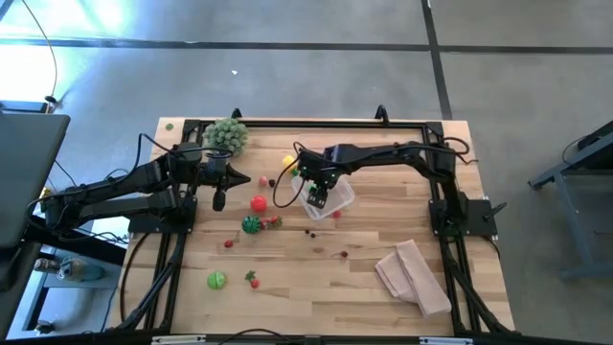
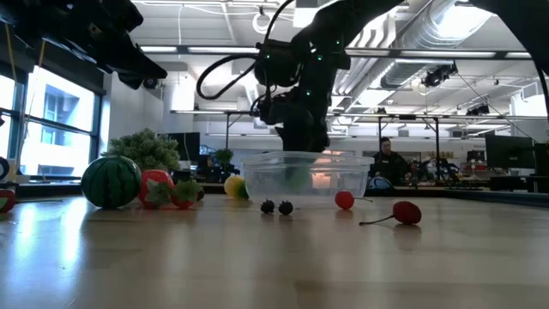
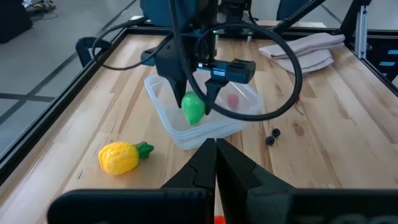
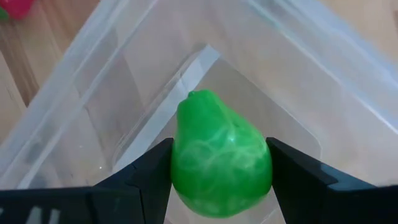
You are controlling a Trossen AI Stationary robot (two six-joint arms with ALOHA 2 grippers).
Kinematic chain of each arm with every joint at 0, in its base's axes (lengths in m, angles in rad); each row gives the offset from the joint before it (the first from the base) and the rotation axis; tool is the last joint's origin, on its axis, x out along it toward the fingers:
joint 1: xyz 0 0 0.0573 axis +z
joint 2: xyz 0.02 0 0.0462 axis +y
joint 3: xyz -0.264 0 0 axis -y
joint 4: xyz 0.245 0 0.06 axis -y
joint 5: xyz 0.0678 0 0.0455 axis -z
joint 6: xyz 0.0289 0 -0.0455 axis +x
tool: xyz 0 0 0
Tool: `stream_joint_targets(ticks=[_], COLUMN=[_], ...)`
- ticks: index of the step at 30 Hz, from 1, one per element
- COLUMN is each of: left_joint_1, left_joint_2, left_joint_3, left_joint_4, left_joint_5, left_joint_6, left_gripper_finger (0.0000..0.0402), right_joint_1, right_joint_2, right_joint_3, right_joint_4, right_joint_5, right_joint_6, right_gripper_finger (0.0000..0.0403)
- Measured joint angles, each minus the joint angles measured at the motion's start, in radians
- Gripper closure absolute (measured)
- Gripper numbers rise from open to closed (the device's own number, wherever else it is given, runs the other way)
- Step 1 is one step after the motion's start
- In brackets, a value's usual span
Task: Pick and placing Produce into tupperware
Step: Put the green pear into the transparent bin, then put the red cherry into the transparent bin
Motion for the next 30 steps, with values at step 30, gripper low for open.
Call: stream_joint_targets(ticks=[30], left_joint_1=[0.000], left_joint_2=[0.000], left_joint_3=[0.000], left_joint_4=[0.000], left_joint_5=[0.000], left_joint_6=[0.000], left_gripper_finger=[0.0401], right_joint_1=[0.000], right_joint_2=[-0.009], right_joint_3=[0.000], right_joint_4=[-0.005], right_joint_5=[-0.001], right_joint_6=[-0.018], right_gripper_finger=[0.0131])
